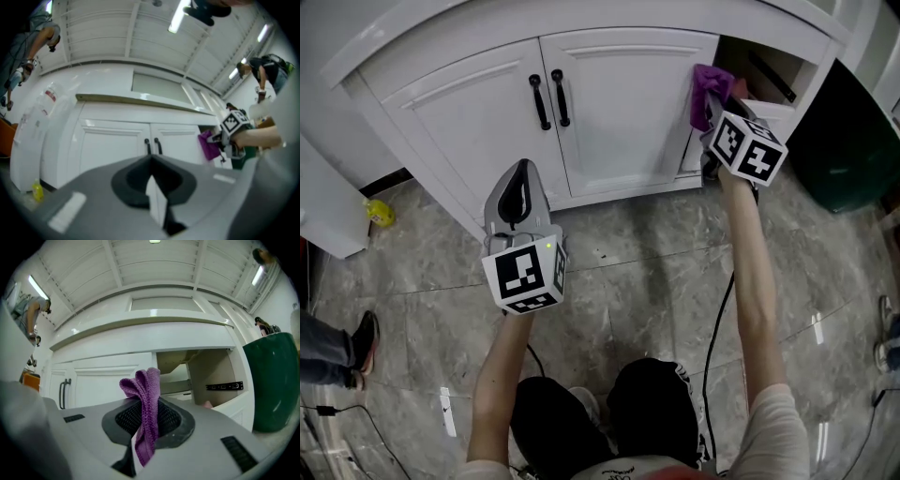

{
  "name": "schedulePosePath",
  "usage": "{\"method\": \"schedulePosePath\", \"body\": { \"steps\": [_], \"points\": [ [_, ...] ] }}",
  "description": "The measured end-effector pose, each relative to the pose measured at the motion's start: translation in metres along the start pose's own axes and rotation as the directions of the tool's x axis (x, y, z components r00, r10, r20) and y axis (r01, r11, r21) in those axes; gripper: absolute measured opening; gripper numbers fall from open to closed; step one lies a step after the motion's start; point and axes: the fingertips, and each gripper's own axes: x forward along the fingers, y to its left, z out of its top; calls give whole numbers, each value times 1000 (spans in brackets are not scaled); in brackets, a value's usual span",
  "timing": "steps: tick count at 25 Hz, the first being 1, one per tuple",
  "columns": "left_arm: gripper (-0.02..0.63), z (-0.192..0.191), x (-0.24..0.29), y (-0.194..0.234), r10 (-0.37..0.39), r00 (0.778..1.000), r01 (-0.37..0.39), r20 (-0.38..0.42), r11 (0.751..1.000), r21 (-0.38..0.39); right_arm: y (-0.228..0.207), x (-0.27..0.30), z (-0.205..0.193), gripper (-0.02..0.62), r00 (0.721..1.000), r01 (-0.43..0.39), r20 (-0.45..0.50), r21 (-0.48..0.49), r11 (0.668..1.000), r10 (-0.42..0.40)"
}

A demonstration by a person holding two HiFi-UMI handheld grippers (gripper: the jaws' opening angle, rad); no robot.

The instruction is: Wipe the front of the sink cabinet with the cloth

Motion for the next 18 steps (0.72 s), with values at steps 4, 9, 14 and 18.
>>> {"method": "schedulePosePath", "body": {
  "steps": [4,9,14,18],
  "points": [
    [5,-1,-3,-2,3,1000,-3,11,1000,-9,67,-17,1,55,981,-188,55,88,978,184],
    [5,-2,-6,-9,-11,1000,11,22,1000,-3,161,-27,-31,55,921,-389,60,122,913,384],
    [5,-4,-4,-5,0,1000,1,22,999,-38,222,-21,-71,55,881,-472,32,127,872,472],
    [5,-3,-3,-2,7,1000,-6,22,998,-59,256,-6,-103,55,875,-479,-26,88,873,483]
  ]
}}
